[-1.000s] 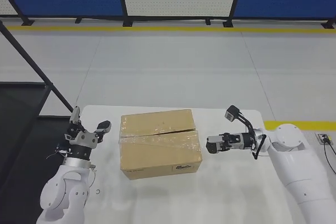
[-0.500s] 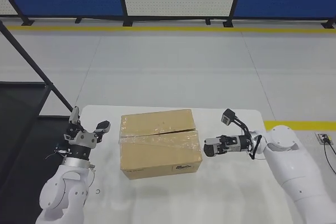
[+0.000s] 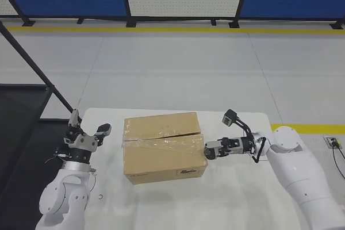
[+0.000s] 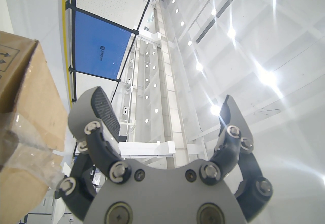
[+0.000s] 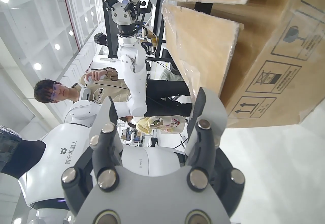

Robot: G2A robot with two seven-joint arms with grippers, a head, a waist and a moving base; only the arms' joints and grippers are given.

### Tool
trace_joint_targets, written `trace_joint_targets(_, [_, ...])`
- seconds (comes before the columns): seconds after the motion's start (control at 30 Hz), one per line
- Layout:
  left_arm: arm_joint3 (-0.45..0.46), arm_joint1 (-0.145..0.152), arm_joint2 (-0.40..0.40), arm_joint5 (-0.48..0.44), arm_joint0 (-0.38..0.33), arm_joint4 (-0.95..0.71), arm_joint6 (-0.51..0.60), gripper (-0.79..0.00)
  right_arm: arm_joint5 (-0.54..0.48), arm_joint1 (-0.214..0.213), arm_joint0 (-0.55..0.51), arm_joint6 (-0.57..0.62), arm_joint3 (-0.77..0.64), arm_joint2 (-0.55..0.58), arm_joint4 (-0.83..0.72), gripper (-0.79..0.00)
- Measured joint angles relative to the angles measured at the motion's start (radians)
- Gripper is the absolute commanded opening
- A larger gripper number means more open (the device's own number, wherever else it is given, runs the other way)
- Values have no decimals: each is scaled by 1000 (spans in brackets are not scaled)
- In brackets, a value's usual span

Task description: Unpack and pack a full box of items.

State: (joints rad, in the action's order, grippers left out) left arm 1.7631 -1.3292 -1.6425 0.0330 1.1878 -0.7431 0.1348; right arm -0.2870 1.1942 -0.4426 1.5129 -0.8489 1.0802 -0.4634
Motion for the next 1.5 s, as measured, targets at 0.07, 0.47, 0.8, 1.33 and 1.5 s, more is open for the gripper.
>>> trace_joint_targets(0.07, [4, 0, -3, -2, 3, -3, 1, 0, 8, 4, 5, -4, -3, -16, 9, -194])
trace_joint_targets(0.47, [19, 3, -26, -12, 24, -19, 8, 0, -16, 16, 30, -72, -5, -63, 67, -785])
trace_joint_targets(0.8, [25, 7, -48, -18, 39, -34, 18, 0, -47, 9, 43, -100, -124, -66, 119, -785])
trace_joint_targets(1.33, [-13, 8, -100, -63, 81, -123, 48, 0, 63, 57, 195, -166, -376, -191, 141, -785])
trace_joint_targets(1.5, [-19, 9, -116, -74, 94, -153, 63, 0, 76, 77, 244, -203, -398, -232, 144, -785])
